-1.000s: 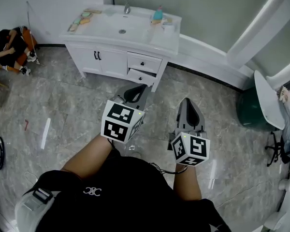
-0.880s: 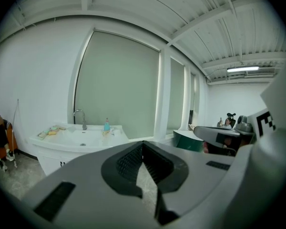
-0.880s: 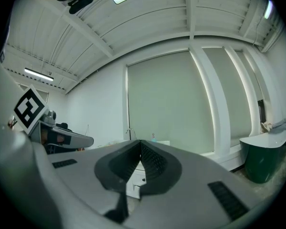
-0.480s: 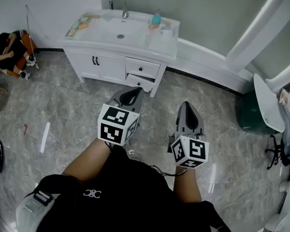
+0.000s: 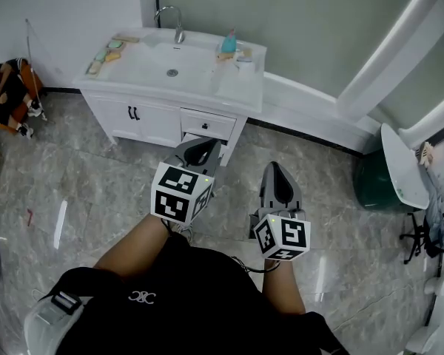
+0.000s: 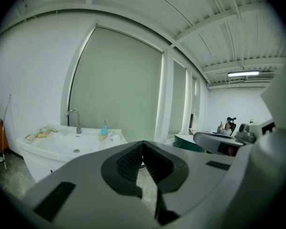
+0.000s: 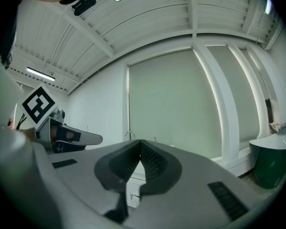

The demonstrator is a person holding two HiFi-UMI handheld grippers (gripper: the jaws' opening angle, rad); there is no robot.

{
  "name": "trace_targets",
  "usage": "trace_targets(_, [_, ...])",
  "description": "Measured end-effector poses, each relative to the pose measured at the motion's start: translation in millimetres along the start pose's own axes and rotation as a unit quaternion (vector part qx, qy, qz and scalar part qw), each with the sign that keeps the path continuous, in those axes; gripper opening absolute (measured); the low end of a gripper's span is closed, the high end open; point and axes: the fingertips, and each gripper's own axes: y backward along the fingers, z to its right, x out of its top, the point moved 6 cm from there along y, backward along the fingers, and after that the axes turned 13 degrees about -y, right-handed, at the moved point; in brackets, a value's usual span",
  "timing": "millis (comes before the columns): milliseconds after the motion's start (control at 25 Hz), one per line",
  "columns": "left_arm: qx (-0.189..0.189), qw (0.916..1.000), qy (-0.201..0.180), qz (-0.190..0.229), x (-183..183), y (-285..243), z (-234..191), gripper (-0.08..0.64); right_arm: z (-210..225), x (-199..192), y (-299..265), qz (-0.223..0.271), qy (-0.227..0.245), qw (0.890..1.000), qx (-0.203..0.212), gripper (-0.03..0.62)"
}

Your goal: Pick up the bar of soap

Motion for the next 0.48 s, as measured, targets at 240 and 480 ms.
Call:
trace_targets(240, [-0.004, 1.0, 0.002, -0.005, 2, -38, -39, 0.008, 0, 3, -60, -0.012, 0.001, 1.0, 0.014, 0.008])
trace_targets(480, [-0.006, 0.9999, 0.009, -0.008, -3, -65, -77, 0.008, -1, 5, -113, -0.018, 0.004, 1.0, 0.01, 0.008])
